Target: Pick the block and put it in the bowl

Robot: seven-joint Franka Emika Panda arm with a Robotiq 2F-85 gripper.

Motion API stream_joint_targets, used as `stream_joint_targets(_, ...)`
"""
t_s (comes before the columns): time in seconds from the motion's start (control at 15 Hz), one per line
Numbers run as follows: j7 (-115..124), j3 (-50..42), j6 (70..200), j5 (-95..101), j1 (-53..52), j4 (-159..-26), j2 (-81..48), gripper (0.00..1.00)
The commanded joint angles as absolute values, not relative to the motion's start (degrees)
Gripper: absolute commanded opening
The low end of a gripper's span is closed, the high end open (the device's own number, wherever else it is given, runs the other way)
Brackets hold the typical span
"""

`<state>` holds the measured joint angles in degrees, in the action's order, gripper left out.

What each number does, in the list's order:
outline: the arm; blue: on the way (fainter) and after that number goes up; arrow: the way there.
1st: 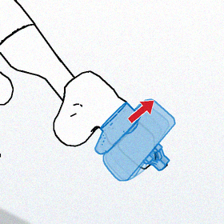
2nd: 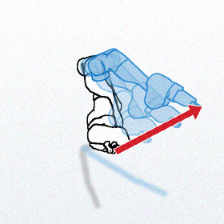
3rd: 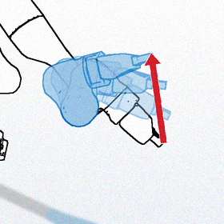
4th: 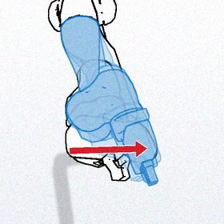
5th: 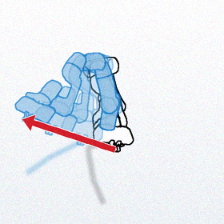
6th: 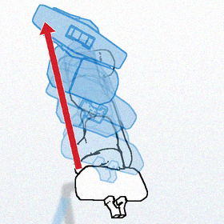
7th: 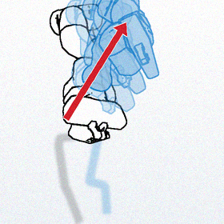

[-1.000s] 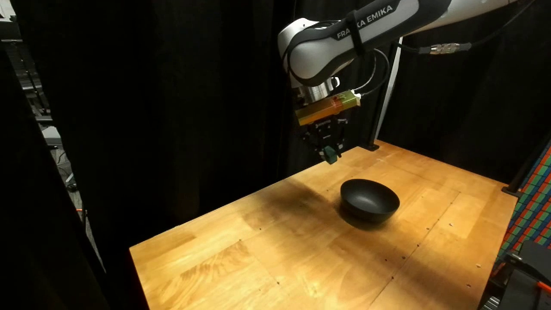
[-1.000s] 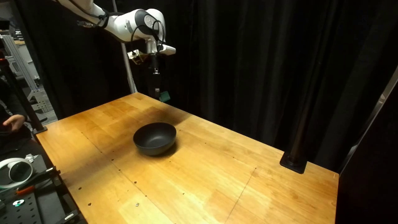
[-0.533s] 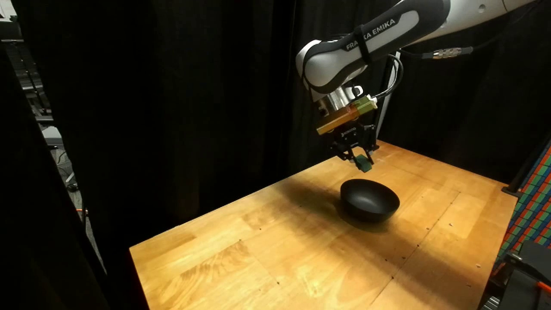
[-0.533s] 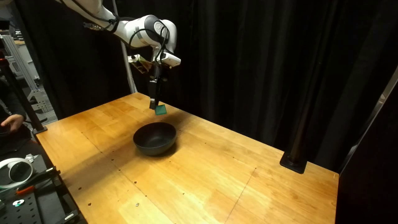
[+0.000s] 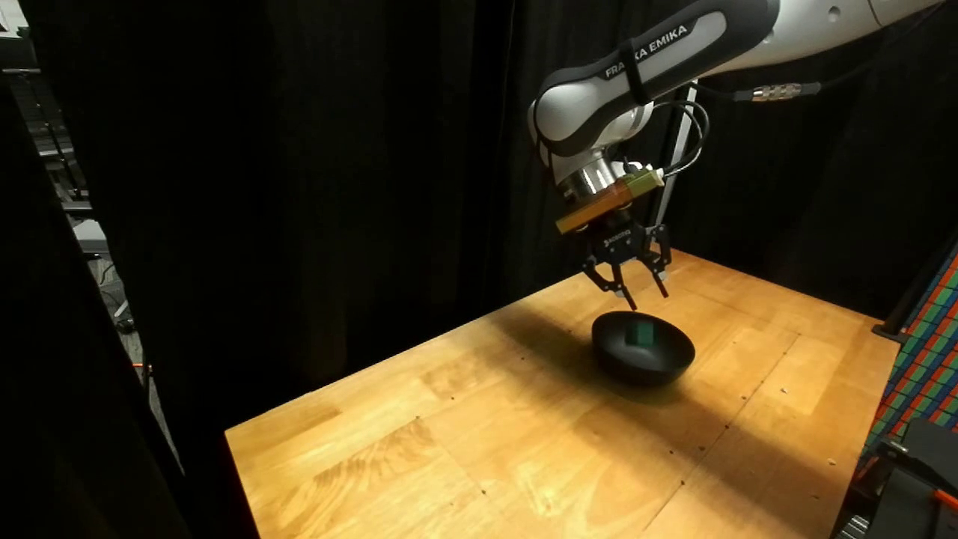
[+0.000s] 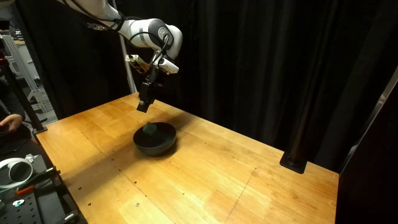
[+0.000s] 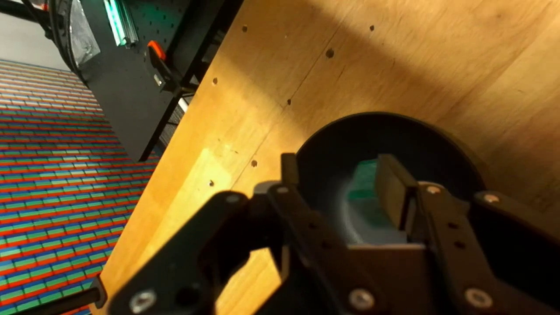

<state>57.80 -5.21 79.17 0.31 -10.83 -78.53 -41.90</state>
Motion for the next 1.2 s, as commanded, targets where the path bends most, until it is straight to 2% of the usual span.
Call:
stream_joint_targets(0.0,58.33,-4.01,80.88,-2.14,-9.54,-80.6,-37.54,0.82)
stream_joint_targets(0.2,54.64,-3.8,86.94,-0.75,-9.23,-85.6,-30.02,1.0)
stream_joint_targets(0.73,36.65,-3.73,100.82,-0.27,-4.02,-100.92,-8.89,1.0)
stream_joint_targets(1.0,23.07,-4.04,104.41,-6.65,-0.1,-106.4,-4.11,1.0)
stream_joint_targets(1.07,28.59,-3.91,101.65,-3.24,-1.1,-101.79,-7.88,1.0)
stream_joint_targets(1.13,26.19,-3.96,102.03,-4.47,-0.32,-103.08,-6.91,1.0)
